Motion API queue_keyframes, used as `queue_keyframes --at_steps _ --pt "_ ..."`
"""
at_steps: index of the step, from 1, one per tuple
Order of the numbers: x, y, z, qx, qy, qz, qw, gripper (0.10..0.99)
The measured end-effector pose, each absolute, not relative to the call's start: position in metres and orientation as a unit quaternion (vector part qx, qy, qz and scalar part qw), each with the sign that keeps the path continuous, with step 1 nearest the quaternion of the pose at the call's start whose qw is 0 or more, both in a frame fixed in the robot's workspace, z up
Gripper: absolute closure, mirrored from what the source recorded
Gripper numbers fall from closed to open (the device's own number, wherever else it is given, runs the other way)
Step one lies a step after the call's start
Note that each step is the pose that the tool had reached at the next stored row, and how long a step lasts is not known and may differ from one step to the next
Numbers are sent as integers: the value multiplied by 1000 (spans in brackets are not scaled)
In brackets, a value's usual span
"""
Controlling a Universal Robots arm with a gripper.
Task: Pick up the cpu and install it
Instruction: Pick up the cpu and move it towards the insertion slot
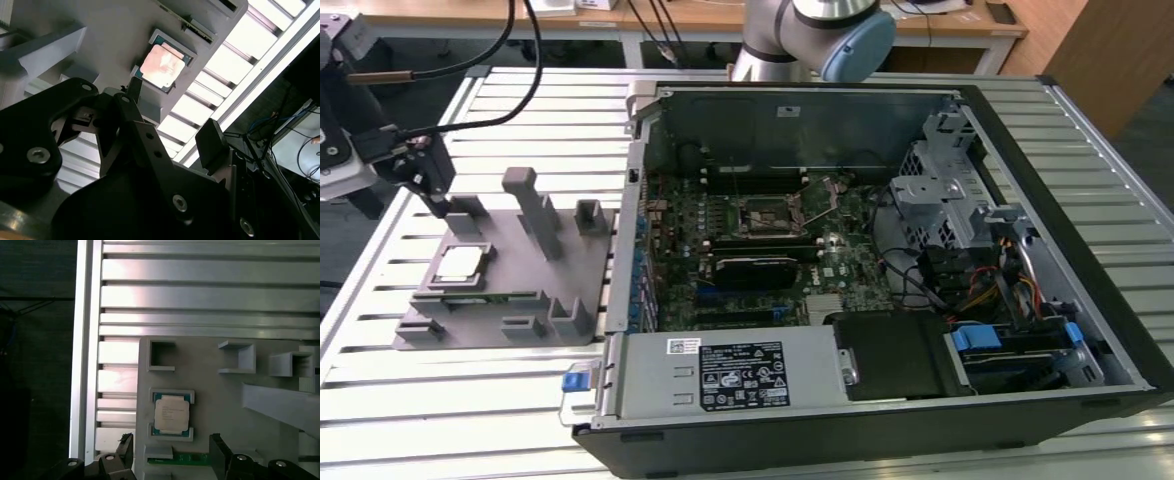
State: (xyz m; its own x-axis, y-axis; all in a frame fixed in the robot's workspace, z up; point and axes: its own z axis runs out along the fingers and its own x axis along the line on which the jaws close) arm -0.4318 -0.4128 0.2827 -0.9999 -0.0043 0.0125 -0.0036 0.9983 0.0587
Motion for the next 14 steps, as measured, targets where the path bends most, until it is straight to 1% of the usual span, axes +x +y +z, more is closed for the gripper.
queue_keyframes --at_steps 14 --pt "-430 -413 268 2 -1000 -30 6 380"
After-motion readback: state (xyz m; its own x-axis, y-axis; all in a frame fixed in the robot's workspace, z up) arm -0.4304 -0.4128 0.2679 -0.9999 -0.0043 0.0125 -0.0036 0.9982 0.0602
